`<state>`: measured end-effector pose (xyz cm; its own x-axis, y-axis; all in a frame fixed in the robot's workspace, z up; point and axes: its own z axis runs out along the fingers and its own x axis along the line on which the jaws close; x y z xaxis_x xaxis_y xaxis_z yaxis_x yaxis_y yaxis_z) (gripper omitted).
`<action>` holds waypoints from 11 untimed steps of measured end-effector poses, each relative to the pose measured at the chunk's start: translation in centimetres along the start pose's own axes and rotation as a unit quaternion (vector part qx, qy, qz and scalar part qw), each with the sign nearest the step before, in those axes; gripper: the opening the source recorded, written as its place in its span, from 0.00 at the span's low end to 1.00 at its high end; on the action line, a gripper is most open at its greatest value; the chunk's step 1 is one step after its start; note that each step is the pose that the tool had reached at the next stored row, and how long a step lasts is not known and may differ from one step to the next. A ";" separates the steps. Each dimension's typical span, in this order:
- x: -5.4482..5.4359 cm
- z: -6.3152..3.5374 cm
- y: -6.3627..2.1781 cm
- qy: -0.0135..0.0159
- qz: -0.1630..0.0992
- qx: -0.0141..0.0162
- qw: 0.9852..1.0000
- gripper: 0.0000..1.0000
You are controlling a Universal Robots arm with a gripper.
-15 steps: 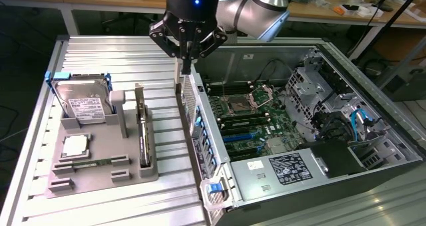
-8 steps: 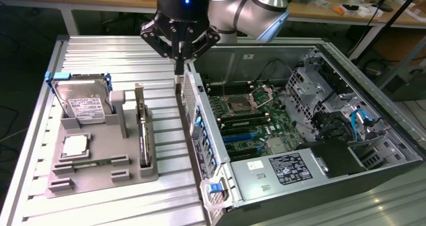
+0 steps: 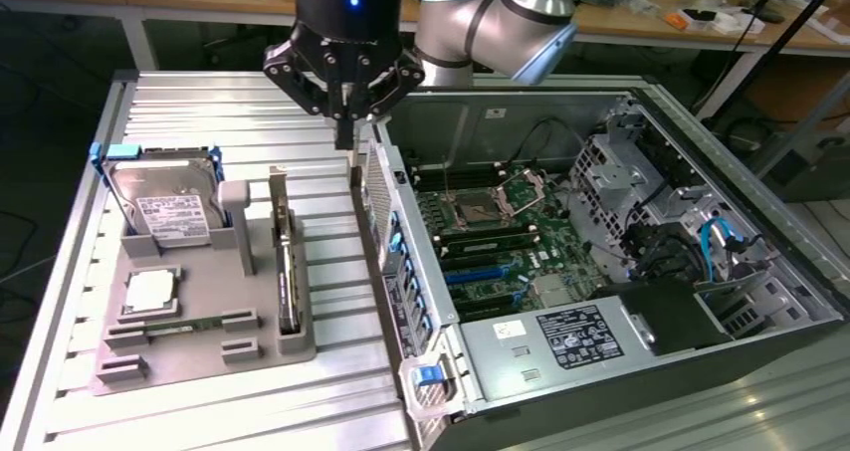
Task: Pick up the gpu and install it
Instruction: 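Reach for the gpu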
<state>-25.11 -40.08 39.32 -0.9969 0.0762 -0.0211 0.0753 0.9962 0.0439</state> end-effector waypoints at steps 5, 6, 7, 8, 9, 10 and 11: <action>0.7 -0.01 -0.06 0.000 0.000 0.000 1.000 0.11; 0.8 -0.02 -0.07 0.000 0.000 0.000 1.000 0.11; 1.0 -0.02 -0.07 0.000 0.000 0.000 1.000 0.11; 1.1 -0.02 -0.08 0.000 0.000 0.000 1.000 0.11; 1.2 -0.03 -0.09 0.000 0.000 0.000 1.000 0.11; 1.3 -0.03 -0.10 0.000 0.000 0.000 1.000 0.11; 1.4 -0.03 -0.11 0.000 0.000 0.000 1.000 0.11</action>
<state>-26.53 -40.08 39.32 -0.9969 0.0762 -0.0211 0.0753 0.9962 0.0439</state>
